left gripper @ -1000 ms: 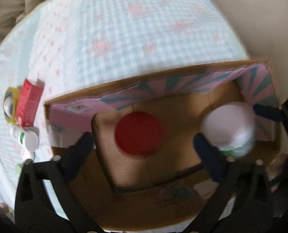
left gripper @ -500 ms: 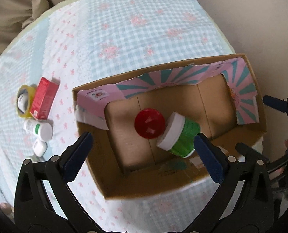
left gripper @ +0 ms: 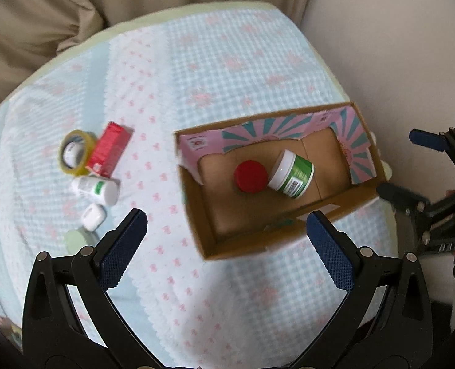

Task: Organize rigid objects
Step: 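Lower both jars into cardboard box and open both tools, then grasp pale green lid with left tool while right tool grasps white pill bottle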

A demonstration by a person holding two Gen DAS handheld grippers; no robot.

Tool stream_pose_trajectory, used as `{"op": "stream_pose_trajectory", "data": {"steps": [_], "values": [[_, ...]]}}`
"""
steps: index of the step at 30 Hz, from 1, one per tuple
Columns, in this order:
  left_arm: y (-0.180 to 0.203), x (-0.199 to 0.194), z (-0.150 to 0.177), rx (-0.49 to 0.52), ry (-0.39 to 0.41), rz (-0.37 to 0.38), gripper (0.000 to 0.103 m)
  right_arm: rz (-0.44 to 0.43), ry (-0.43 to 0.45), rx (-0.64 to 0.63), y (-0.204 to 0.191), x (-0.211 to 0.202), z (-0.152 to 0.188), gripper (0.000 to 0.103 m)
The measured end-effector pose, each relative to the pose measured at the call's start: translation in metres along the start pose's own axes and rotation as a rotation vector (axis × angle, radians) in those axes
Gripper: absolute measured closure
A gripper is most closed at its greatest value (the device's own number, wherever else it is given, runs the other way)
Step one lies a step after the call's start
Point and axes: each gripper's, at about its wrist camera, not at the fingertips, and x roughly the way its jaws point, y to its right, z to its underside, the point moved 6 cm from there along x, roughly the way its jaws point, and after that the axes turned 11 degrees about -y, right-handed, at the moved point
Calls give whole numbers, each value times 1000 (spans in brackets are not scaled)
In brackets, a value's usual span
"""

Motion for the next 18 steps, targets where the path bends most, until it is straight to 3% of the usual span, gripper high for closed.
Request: {"op": "stream_pose_trajectory", "data": {"steps": [7,13,18], "values": [[-47,-62,38,-8,78,-20,0,18,51,1,-41,-58,-14,0],[-113,-104,86,-26,148,-55,0,13,100,22,-100,-97,-22,0],[-170,-121,128,-54,154,-46,0,-65,140,64,-164,-117,-27,0]]}}
